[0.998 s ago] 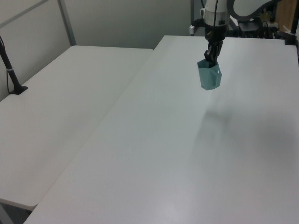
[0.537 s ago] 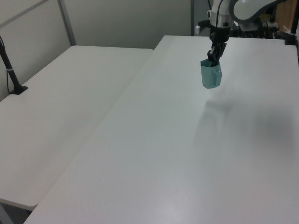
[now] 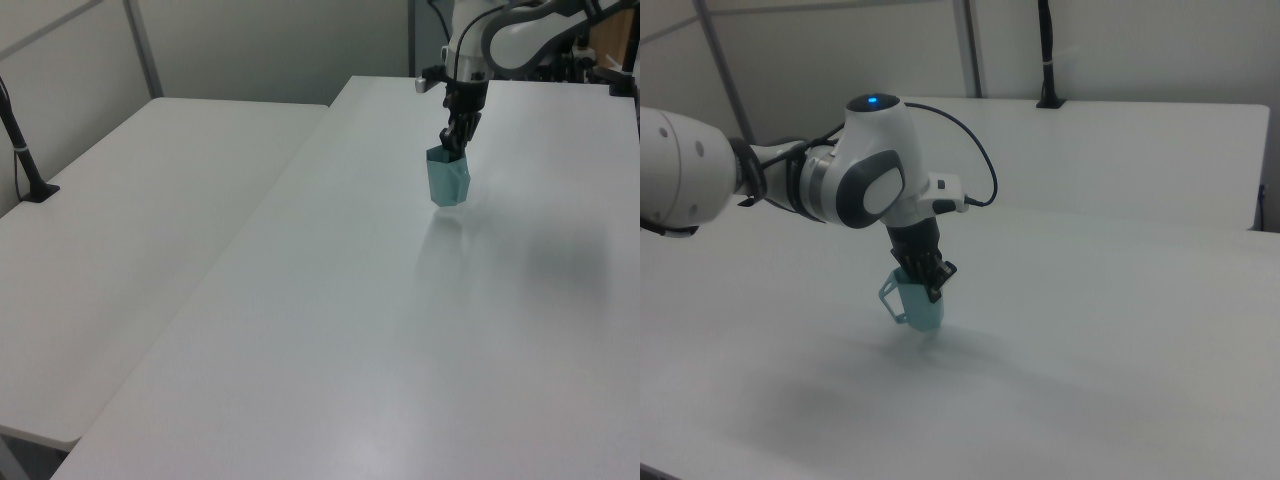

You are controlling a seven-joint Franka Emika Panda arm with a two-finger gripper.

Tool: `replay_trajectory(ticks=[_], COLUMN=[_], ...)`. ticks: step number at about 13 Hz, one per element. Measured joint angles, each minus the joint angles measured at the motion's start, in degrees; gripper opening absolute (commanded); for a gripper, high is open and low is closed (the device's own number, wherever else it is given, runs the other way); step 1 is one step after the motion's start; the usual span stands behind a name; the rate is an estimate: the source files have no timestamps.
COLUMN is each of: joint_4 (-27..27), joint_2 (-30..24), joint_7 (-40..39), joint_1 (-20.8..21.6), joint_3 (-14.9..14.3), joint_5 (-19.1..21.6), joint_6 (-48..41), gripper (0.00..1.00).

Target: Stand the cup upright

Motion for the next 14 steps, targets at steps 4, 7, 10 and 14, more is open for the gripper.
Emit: replay_trajectory(ticks=[4, 7, 10, 14], joint_4=[-0.08, -0.08, -0.05, 4.86], joint_2=[1.14, 0.99, 0.16, -3.80], joint_7=[0.00, -0.01, -0.01, -0.08], joint_1=[0.05, 0.09, 0.14, 0.15], joint_3=[0.14, 0.17, 0.29, 0.37], joint_5=[0.04, 0.05, 0.05, 0.09], joint_6=[0.48, -0.40, -1.19, -11.23], gripper=[0.99, 1.00, 1.00, 1.00])
